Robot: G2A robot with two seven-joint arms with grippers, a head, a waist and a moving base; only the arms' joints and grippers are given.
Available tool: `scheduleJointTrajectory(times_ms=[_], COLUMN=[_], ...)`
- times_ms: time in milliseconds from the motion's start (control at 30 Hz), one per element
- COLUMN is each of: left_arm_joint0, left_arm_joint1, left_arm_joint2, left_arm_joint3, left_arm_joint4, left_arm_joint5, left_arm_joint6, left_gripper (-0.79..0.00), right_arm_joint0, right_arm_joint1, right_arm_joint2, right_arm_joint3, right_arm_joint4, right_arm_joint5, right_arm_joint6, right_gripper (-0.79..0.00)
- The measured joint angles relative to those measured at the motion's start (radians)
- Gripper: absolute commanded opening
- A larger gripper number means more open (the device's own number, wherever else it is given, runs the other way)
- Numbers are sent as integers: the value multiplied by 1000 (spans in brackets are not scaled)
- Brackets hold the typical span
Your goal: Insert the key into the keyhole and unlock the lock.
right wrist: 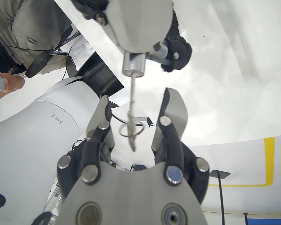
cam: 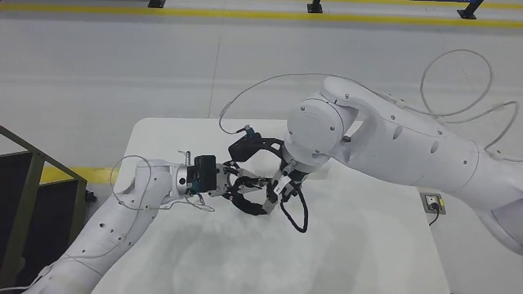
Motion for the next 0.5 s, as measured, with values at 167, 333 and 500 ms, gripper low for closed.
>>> scheduleJointTrajectory(times_ms=[167, 333, 500], left_arm_joint0=[-7, -10, -7], left_arm_joint1=[-11, -18, -20], left_arm_joint2=[7, 6, -4], left_arm_joint3=[28, 66, 98], left_arm_joint4=[-45, -78, -120], left_arm_joint5=[-13, -28, -60], left_arm_joint6=[-8, -3, -17], left_gripper=[-785, -785, -785], right_arm_joint0=[16, 45, 50], right_arm_joint1=[5, 30, 73], right_arm_joint2=[0, 0, 0], right_arm_joint3=[-4, -39, -109], right_arm_joint4=[-7, -50, -103], right_arm_joint5=[15, 25, 23], right_arm_joint6=[-15, -25, -24], right_gripper=[0, 0, 0])
